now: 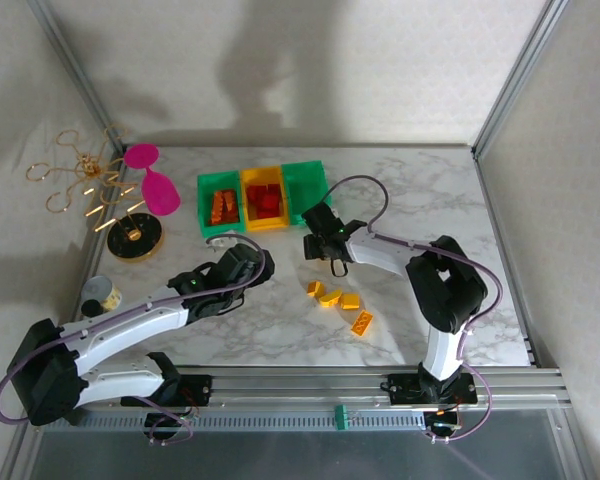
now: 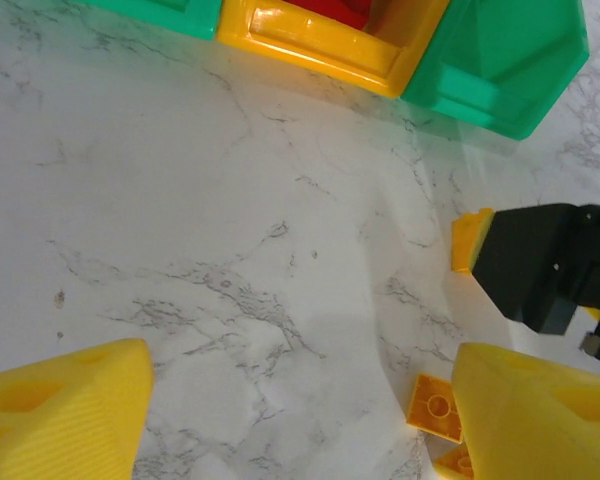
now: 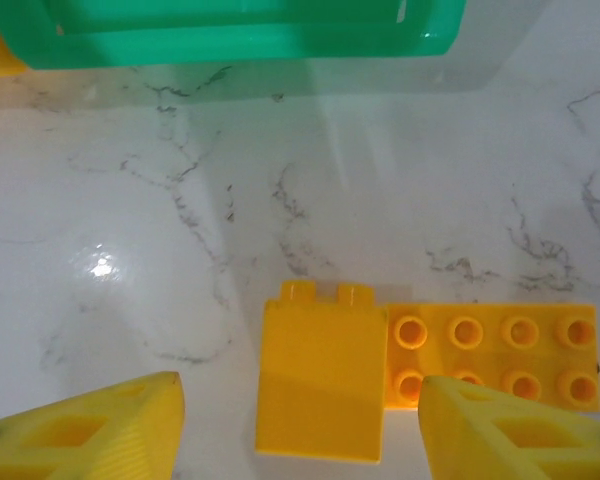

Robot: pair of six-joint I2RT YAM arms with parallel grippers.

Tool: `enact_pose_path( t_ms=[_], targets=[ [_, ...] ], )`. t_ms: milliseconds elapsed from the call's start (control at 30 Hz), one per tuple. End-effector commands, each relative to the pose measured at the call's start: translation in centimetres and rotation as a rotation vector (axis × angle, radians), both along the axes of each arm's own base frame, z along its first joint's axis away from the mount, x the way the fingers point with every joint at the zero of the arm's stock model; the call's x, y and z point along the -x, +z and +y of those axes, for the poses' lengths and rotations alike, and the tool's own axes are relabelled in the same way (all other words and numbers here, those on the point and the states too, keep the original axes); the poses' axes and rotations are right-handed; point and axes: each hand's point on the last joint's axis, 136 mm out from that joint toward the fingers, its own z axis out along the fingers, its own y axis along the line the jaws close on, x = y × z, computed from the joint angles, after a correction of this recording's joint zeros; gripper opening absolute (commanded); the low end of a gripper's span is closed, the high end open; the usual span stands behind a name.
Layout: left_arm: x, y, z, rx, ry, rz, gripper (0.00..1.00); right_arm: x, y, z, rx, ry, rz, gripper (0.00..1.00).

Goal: Sort the legos into containers by color
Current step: Pick up the lego from the center of the table.

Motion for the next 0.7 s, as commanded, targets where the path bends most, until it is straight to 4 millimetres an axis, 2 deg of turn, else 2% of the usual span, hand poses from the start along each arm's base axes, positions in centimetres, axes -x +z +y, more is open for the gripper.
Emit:
enact_pose_path(
  t_ms=[0,233,400,533,667],
  targets=[
    [0.5,-0.3,0.2,0.012,0.004,0.009,0.81,-1.2,0.0,0.1,0.048,-0.006,-0.032,0.62],
    [0.7,-0.2,0.3,0.015,0.005,0.008,0.83,-2.0,-1.4,0.3,0.091,-0.008,-0.023,0.53],
    [0.8,-0.1,0.6,0.012,0.012,0.007,0.85,-2.2,-1.5,0.3,0.104,-0.005,-0.028,0.43],
    [0.9,0.1,0.5,0.027,0.009,0.008,0.85,-2.3,-0.8,0.6,0.088,0.003,-0.038,0.34],
    [0.9,0.5,0.7,0.030,0.013,-0.003,0.87,-2.8,1.5,1.4,0.037,0.021,-0.076,0.28]
  ],
)
